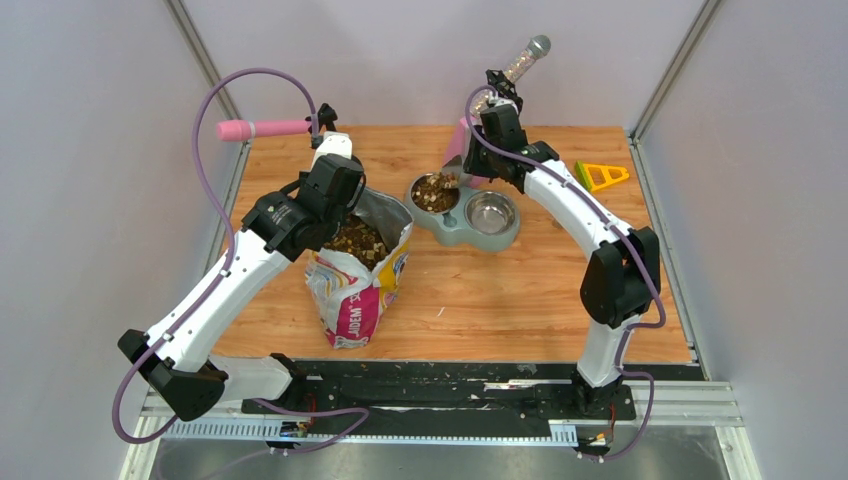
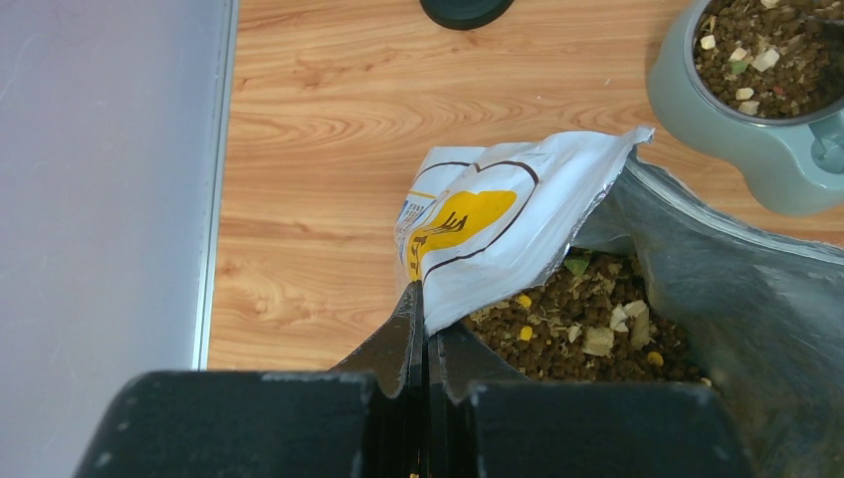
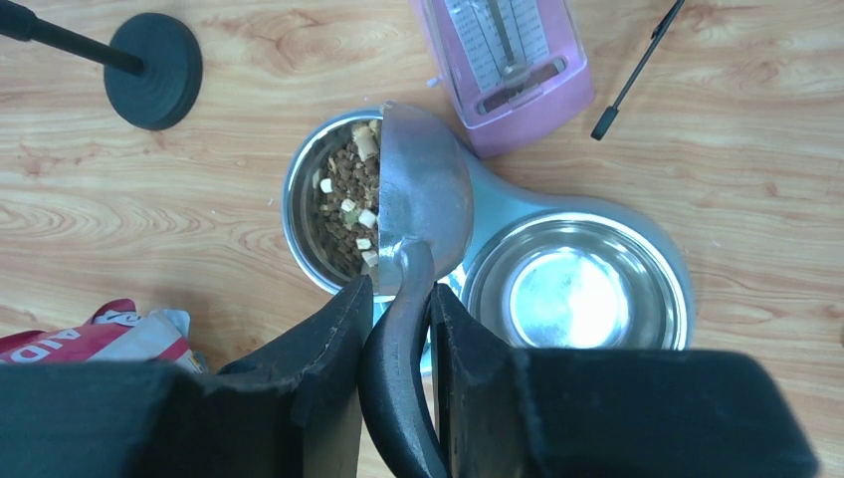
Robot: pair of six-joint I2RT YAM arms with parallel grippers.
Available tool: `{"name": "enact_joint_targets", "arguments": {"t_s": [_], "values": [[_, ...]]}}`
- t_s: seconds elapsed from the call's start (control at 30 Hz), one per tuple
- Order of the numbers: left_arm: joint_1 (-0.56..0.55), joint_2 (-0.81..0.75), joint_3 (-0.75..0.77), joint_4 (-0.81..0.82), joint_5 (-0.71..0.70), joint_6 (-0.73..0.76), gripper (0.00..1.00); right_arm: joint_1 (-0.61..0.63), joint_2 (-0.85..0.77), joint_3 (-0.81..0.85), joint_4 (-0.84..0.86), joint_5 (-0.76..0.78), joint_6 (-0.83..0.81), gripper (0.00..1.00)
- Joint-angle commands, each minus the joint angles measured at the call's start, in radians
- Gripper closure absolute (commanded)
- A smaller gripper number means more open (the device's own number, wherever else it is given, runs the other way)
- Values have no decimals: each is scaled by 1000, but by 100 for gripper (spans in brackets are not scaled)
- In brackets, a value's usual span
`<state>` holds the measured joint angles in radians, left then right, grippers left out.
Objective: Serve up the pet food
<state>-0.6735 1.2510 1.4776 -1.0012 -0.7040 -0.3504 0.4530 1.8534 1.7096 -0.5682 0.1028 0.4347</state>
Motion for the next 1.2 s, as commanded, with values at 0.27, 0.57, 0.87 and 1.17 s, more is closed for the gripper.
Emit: {"name": "enact_joint_targets", "arguments": {"t_s": [0.27, 0.57, 0.87, 1.17], "values": [[-5, -65, 29, 137, -42, -2, 100, 19, 12, 76, 47, 27, -30, 100], [-5, -63, 29, 137, -42, -1, 100, 23, -35, 34, 43, 88, -78, 100], [-5, -57, 27, 139, -37, 1, 100, 42, -49, 28, 41, 87, -129, 100], [-5, -62, 26, 140, -34, 5, 100, 95, -42, 49, 40, 218, -204, 100]]}}
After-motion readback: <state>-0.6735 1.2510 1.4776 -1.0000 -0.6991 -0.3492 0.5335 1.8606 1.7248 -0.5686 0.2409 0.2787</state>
